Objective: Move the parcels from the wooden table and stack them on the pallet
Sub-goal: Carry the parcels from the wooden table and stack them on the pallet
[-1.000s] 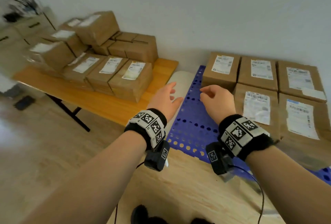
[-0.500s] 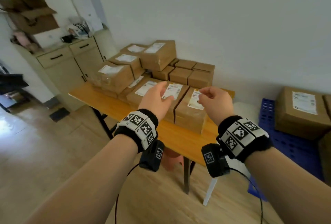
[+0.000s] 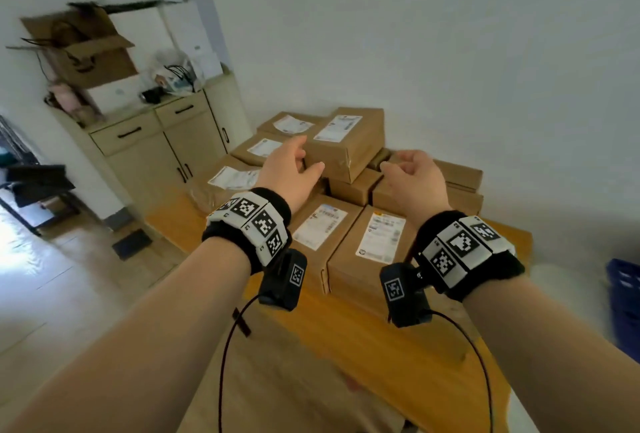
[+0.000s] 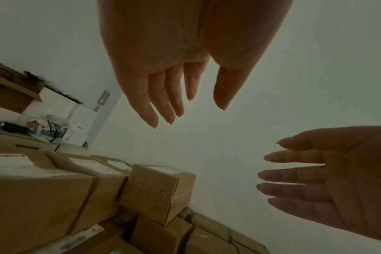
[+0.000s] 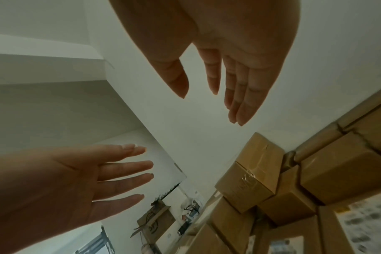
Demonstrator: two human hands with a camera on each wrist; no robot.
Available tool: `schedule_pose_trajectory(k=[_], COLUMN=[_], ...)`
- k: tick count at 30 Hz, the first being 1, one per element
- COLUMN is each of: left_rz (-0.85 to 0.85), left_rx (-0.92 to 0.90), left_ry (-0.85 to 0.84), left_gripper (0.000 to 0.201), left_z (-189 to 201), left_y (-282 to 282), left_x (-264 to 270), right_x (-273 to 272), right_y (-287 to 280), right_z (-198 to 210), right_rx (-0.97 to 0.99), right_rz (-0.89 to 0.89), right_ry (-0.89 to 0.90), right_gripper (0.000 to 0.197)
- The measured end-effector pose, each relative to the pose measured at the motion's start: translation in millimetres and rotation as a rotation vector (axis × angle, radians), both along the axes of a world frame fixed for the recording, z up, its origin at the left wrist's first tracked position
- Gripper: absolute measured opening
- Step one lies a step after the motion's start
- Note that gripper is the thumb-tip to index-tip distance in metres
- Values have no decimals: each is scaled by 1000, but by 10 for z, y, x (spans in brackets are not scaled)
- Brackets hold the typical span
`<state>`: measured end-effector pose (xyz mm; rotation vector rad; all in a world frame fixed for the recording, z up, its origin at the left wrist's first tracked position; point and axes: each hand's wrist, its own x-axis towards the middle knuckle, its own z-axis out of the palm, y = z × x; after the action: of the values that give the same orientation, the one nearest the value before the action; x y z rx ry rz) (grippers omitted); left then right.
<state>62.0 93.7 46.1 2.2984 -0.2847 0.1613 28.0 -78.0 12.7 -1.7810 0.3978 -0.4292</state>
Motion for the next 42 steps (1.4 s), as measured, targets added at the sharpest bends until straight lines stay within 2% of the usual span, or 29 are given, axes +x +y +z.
schedule_pose_trajectory(k=[8,15,23,26,30,36,42], left_rz=[29,-22,-180,-240,-322,-336,-383], left_rx=[53,103,148,158,132,89,11], left_ry=[110,210,313,332,333,290,204], left_gripper=[57,62,66,56,38,42,37], left_z=[-94,-396,-535,-573,-638,-579,-450], left_y=[-115,-115,-78,-92,-94,-101,-226], left_x=[1170,1964,2745,2885,2922,2766,2366], right_x=[1042,1533,2121,2251,2306,2154,1714], right_y=[-23,72,325,418,503,518,386], right_z=[-130,-338,-412,-477,-526,-496,-380], right_rx=[133,159,95,102,68,34,60], right_rz=[15,-32,-158,-210,-238,-291,-338], right_ry=[135,238,333,361,354,323,205], right_gripper=[70,67,60,61,52,45,39])
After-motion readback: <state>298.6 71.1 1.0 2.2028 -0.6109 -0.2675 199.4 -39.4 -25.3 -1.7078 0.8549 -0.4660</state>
